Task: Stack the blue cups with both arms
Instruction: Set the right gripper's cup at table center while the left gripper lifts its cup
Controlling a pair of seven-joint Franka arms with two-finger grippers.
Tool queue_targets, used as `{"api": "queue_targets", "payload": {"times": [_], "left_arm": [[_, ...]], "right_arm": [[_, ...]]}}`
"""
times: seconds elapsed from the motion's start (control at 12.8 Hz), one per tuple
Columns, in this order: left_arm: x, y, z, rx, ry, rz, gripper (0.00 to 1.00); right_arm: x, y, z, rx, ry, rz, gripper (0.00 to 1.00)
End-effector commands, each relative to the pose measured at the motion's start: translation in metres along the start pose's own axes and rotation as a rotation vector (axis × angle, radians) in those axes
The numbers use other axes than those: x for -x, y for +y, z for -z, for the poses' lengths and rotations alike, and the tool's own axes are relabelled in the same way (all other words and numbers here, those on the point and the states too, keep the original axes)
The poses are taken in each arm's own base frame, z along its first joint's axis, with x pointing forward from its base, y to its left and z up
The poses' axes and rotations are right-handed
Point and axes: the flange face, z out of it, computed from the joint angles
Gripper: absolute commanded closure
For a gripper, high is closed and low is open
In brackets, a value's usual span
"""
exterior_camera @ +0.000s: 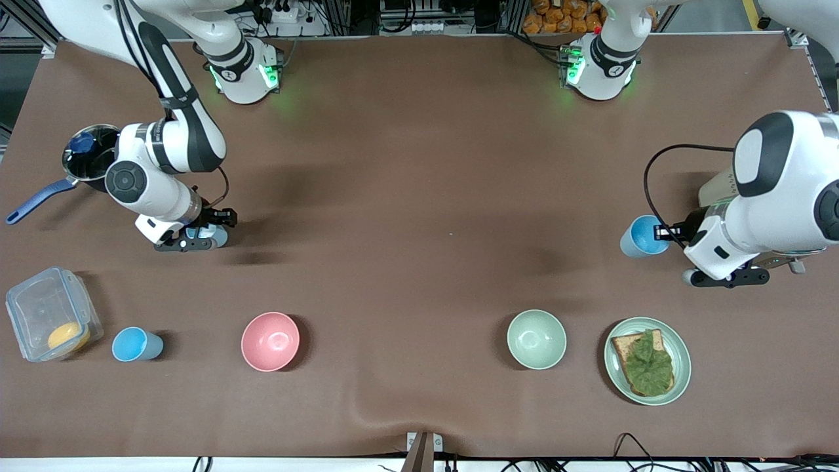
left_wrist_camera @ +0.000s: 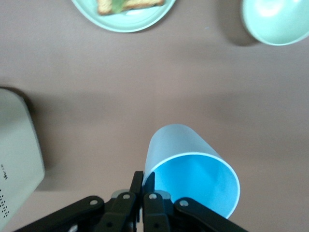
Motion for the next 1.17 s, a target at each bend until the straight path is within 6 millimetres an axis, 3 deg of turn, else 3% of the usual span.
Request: {"api": "queue_targets", "payload": {"times": [0.0, 0.39, 0.55, 0.62, 0.94, 1.09], "left_arm": [[0.011, 0.028, 0.017, 0.016, 0.01, 0.01, 1.0], [0.026, 0.078, 0.022, 0.021, 0.014, 0.085, 1.0], [0.028, 0.088, 0.021, 0.021, 0.011, 0.107, 1.0], [0.03, 0.086, 0.023, 0.02, 0.015, 0.12, 1.0], [0.039, 0.084, 0.036, 0.015, 0.033, 0.122, 1.0], [0.041, 0.084, 0.04, 0.015, 0.04, 0.112, 1.0]], "right_arm": [[-0.005, 0.002, 0.005, -0.002, -0.005, 0.001, 1.0], [-0.031, -0.007, 0.031, 0.008, -0.075, 0.0, 1.0], [-0.043, -0.042, 0.049, 0.01, -0.064, -0.008, 1.0], [-0.049, -0.072, 0.053, 0.019, -0.051, -0.032, 1.0], [-0.051, -0.233, 0.077, -0.077, -0.008, -0.148, 1.0], [-0.053, -0.311, 0.072, -0.086, 0.009, -0.229, 1.0]]}}
